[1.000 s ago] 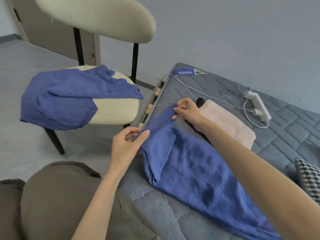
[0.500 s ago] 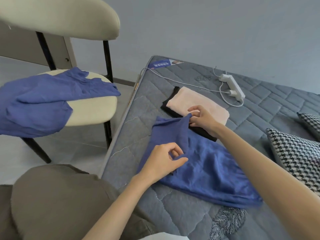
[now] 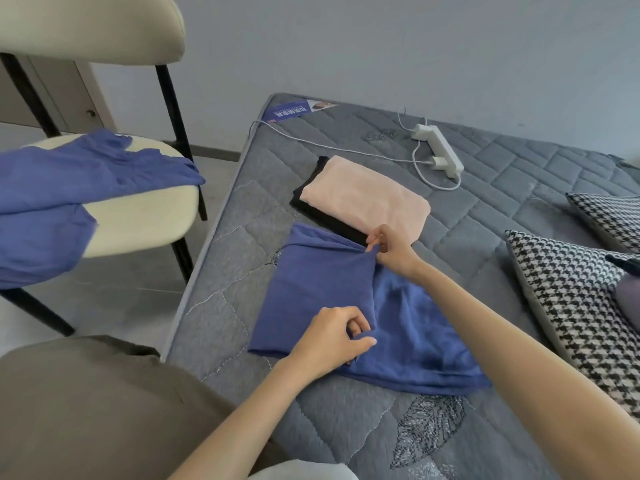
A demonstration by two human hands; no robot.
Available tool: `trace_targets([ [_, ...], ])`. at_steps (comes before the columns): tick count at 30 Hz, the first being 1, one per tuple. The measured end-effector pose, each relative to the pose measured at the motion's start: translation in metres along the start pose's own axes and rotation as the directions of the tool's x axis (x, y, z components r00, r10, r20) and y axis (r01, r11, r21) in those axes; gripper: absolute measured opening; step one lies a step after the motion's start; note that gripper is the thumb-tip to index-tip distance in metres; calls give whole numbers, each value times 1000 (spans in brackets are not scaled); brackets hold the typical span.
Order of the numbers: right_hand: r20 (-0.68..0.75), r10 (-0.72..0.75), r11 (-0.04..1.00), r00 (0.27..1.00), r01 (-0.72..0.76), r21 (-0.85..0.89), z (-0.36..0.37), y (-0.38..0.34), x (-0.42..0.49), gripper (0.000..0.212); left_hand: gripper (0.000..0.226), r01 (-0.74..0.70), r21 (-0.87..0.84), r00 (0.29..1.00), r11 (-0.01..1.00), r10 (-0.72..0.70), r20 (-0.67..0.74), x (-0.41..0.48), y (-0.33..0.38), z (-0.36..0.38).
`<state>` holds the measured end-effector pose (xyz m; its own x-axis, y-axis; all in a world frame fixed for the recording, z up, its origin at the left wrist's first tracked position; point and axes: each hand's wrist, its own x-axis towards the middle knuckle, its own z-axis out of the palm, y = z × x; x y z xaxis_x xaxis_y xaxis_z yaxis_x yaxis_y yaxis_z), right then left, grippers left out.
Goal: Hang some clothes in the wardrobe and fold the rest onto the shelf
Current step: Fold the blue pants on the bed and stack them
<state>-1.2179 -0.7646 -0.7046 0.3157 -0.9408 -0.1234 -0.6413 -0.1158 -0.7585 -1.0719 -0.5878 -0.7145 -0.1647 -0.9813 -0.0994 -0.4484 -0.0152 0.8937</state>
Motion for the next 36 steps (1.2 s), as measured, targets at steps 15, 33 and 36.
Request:
trace_targets([
  [15, -30, -255, 880, 966, 220, -421, 29, -36, 6, 25, 15, -56, 65, 884, 996, 79, -460, -2, -38, -30],
  [33, 423, -395, 280, 815, 546, -790, 103, -87, 56, 27, 15, 347, -211, 767, 914, -406, -496, -3, -80, -68],
  [36, 341, -353, 465, 871, 479, -744, 101, -90, 62, 24, 9, 343, -253, 772, 905, -425, -473, -1, -79, -68],
])
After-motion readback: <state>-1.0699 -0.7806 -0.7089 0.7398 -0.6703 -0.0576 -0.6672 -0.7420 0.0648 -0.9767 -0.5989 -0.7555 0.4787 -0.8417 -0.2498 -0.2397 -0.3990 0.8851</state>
